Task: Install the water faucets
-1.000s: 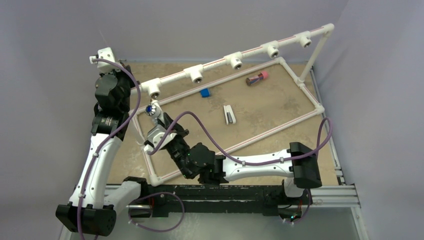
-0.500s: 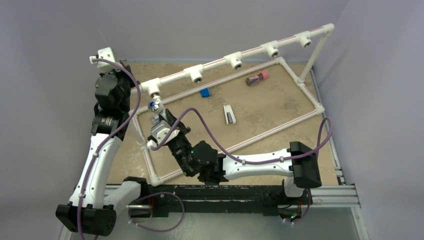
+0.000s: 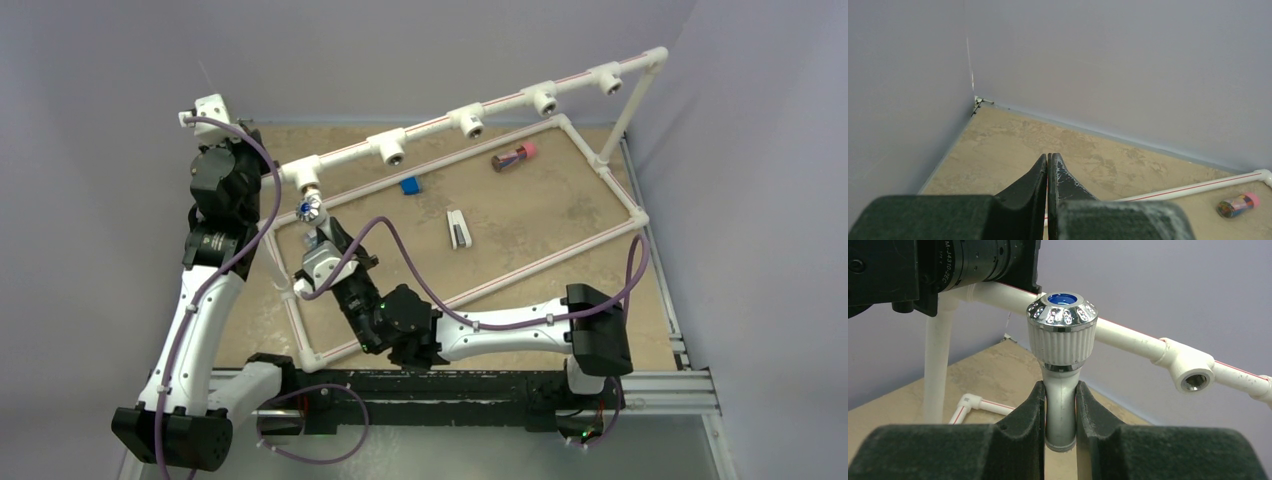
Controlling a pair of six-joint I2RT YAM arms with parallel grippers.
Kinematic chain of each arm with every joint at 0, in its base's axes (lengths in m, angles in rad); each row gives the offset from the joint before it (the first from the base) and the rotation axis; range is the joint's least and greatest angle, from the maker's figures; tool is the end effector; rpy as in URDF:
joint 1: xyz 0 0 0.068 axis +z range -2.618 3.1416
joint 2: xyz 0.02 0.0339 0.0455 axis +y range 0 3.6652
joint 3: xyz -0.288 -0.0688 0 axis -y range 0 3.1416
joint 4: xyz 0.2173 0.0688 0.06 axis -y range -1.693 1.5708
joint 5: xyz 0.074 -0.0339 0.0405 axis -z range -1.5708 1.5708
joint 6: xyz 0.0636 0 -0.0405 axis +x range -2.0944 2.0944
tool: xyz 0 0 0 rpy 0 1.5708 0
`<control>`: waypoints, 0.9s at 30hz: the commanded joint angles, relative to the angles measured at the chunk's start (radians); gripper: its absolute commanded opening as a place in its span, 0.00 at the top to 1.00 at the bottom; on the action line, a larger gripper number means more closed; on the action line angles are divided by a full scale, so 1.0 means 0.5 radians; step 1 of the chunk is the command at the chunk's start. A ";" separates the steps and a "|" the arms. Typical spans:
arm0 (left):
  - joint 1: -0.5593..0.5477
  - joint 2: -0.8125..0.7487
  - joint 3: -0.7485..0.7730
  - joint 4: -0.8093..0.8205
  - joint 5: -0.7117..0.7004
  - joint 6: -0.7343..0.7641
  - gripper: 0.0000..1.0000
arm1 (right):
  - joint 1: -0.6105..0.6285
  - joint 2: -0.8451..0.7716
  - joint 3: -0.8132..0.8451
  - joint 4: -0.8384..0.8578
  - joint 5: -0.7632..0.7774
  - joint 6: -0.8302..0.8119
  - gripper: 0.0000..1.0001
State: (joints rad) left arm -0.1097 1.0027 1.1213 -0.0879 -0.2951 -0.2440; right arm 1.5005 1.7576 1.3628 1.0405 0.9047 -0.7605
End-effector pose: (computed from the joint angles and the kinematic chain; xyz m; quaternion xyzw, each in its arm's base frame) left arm 0.2093 -0.0044 0.4457 -0.1515 0.6800 -0.0242 0.7170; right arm 0.0771 0.3832 0.4365 -0.1964 0.5249 0.1092 0.8210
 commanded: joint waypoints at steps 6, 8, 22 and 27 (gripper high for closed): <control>-0.004 0.062 -0.125 -0.357 0.047 0.003 1.00 | -0.020 0.118 0.164 0.209 0.098 -0.113 1.00; -0.005 0.061 -0.124 -0.357 0.049 0.003 1.00 | -0.019 0.144 0.192 0.195 0.099 -0.125 1.00; -0.014 0.050 -0.173 -0.332 0.053 0.005 1.00 | -0.019 0.121 0.367 -0.193 -0.006 0.236 1.00; -0.014 0.049 -0.192 -0.322 0.056 0.000 1.00 | -0.025 0.111 0.404 -0.344 -0.028 0.545 1.00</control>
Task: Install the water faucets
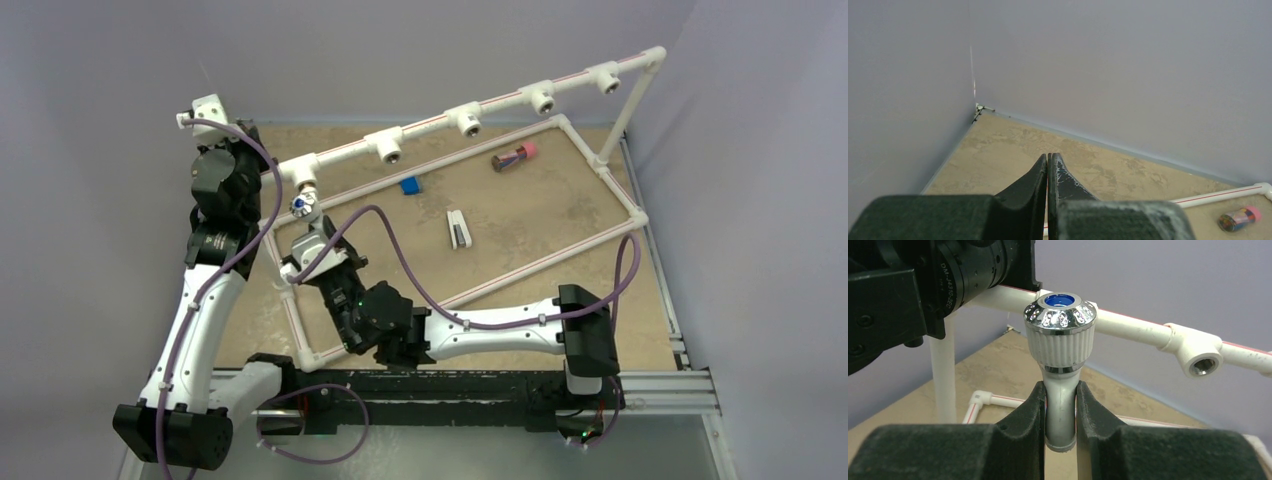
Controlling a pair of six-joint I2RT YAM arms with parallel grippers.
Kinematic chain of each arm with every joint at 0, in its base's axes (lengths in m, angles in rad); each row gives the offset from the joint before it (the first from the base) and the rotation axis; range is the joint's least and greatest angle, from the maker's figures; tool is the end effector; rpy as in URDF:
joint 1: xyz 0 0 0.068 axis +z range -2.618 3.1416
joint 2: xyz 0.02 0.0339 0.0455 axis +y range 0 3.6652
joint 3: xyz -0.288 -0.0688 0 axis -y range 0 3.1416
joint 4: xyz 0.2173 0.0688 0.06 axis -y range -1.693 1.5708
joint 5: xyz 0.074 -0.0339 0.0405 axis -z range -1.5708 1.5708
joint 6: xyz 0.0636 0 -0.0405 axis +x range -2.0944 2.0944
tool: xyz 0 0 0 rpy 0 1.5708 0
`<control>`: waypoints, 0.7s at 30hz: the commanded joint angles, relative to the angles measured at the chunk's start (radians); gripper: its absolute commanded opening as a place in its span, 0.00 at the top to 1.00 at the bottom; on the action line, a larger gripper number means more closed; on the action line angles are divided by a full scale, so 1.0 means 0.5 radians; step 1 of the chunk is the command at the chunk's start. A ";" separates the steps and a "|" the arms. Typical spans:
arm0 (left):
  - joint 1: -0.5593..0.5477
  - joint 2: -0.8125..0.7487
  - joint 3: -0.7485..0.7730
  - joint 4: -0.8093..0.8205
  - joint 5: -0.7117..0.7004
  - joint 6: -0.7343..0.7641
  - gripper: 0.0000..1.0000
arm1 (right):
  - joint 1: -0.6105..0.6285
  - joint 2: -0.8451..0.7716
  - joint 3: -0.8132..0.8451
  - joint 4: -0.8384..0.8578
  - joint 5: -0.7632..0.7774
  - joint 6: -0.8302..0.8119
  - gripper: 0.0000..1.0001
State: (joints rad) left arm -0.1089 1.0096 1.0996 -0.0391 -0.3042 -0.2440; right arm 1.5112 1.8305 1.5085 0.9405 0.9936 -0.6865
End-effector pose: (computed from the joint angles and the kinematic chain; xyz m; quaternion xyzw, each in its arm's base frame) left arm 0.2131 -0.0041 0.4435 -0.1555 0.6720 -0.0230 0.7237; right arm 0.0775 0.4037 0.4430 -0.1663 0.5605 0.1130 0.8034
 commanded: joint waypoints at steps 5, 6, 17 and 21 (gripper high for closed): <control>-0.015 0.030 -0.160 -0.409 0.072 0.002 1.00 | -0.086 -0.085 0.120 -0.256 -0.194 0.802 1.00; -0.015 0.029 -0.165 -0.407 0.072 0.003 1.00 | -0.097 -0.102 0.116 -0.279 -0.203 0.883 1.00; -0.015 0.024 -0.194 -0.391 0.075 0.000 1.00 | -0.173 -0.303 -0.047 -0.310 -0.330 1.831 1.00; -0.015 0.021 -0.205 -0.385 0.078 -0.003 1.00 | -0.189 -0.343 -0.100 -0.280 -0.359 2.135 1.00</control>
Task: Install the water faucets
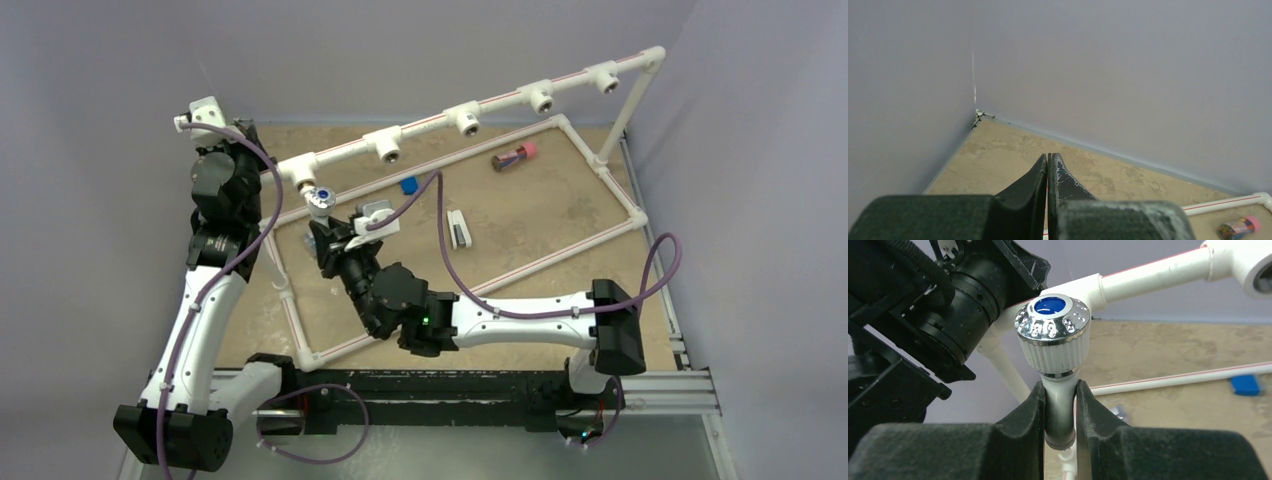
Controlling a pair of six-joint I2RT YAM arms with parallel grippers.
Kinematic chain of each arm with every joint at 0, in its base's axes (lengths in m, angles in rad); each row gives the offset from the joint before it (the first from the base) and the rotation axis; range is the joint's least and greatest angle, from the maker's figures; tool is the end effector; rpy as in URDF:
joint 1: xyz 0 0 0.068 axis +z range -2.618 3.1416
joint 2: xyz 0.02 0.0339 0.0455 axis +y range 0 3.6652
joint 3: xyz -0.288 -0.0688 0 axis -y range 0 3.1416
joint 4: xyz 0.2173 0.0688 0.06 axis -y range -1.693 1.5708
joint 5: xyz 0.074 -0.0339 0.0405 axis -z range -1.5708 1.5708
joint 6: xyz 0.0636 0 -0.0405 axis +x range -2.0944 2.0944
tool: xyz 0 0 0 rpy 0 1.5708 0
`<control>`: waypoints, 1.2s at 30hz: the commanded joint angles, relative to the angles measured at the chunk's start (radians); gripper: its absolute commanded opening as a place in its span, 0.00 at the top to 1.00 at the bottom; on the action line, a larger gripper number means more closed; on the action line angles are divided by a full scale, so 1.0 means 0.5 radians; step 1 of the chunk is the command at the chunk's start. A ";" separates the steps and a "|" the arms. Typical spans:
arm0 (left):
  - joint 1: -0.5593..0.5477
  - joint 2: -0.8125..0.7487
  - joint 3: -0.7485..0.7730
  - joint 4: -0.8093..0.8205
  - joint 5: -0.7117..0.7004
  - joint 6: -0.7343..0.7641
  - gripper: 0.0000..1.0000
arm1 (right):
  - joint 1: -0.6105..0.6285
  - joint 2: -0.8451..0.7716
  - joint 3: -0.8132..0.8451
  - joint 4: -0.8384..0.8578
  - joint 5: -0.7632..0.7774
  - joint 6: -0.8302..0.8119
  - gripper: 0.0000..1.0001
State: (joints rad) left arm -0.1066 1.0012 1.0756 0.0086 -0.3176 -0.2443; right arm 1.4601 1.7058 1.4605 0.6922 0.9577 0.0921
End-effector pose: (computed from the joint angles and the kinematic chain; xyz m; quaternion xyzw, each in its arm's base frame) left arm 0.2118 -0.0027 0.4432 -0.1621 0.6591 -0.0214 0.7341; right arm 0.0941 0.3758 0.4521 0.0034 0.6129 0.3509 0.7080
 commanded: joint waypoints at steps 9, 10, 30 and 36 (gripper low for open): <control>-0.020 0.027 -0.178 -0.474 0.108 -0.005 1.00 | -0.092 -0.115 -0.053 0.259 -0.257 1.096 1.00; -0.020 0.026 -0.183 -0.472 0.110 -0.005 1.00 | -0.092 -0.121 -0.064 0.264 -0.266 1.180 1.00; -0.020 0.004 -0.203 -0.474 0.153 -0.030 1.00 | -0.107 -0.145 -0.219 0.262 -0.397 2.444 1.00; -0.020 -0.003 -0.211 -0.475 0.158 -0.030 1.00 | -0.115 -0.133 -0.268 0.317 -0.442 2.607 1.00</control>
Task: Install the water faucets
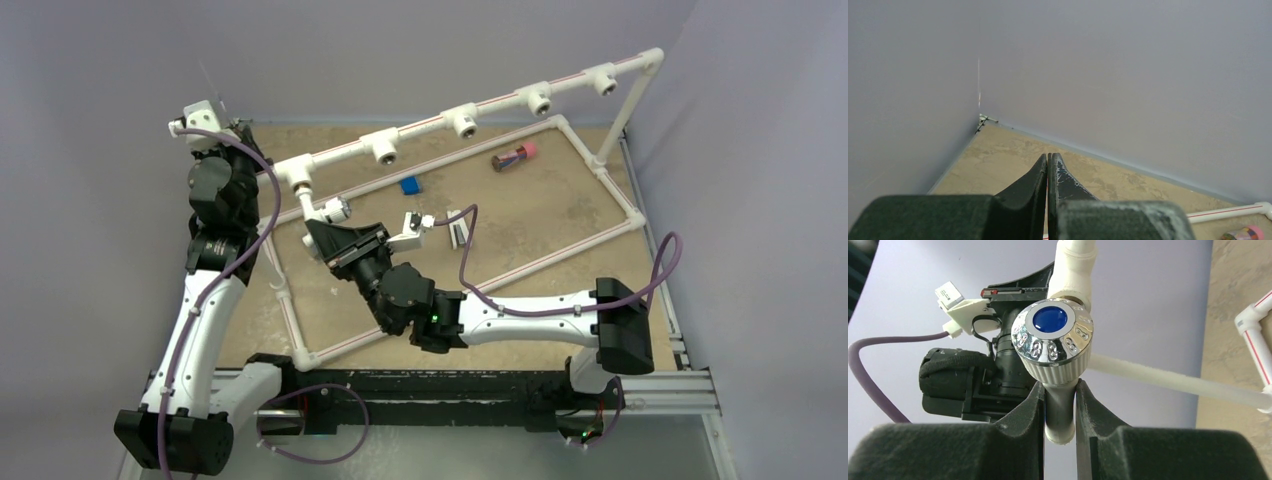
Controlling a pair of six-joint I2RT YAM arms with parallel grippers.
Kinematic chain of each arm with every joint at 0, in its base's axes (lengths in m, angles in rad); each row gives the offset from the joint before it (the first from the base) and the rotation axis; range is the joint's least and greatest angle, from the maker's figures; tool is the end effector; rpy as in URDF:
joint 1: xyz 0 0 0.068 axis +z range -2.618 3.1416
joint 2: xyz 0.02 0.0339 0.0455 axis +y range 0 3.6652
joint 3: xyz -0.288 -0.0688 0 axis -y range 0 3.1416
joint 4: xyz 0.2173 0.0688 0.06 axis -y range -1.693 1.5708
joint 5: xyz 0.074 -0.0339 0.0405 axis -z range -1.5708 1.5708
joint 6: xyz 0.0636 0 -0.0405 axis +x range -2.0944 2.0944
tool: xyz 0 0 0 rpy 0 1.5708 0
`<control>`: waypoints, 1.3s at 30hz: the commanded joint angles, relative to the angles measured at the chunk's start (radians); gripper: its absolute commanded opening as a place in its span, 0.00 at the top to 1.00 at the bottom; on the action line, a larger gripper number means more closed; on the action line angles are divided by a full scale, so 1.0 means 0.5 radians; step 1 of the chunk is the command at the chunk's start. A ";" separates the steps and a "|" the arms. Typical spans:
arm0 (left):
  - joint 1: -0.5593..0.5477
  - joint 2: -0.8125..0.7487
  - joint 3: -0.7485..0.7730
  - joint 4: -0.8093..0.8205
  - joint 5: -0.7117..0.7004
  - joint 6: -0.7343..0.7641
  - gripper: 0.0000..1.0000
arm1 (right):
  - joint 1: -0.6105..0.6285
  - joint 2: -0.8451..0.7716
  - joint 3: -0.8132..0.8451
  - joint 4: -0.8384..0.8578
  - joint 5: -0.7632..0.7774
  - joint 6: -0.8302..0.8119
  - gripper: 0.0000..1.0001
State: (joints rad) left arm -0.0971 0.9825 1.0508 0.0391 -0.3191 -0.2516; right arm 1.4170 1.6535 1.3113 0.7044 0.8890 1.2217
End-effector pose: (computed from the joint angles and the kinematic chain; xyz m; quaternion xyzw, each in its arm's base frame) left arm 0.2075 -0.0002 0.4422 -0.1688 0.6486 -0.0229 0.7419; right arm 0.1063 0.3633 0.4245 0.3022 0.5450 0.6588 0.4215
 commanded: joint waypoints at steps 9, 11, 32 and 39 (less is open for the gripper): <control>-0.039 0.029 -0.162 -0.540 0.165 -0.016 1.00 | -0.051 -0.037 -0.011 0.296 -0.358 0.394 0.77; -0.039 0.029 -0.163 -0.541 0.166 -0.017 1.00 | -0.054 -0.037 -0.015 0.306 -0.370 0.394 0.70; -0.039 0.050 -0.157 -0.538 0.160 -0.009 1.00 | -0.064 -0.308 -0.351 0.281 -0.454 0.041 0.20; -0.033 0.064 -0.149 -0.543 0.144 -0.006 1.00 | -0.070 -0.622 -0.572 0.141 -0.506 -0.571 0.14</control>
State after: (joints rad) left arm -0.0986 0.9707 1.0431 0.0235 -0.3061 -0.2516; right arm 1.3846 1.4418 1.0546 0.7937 0.6563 1.1793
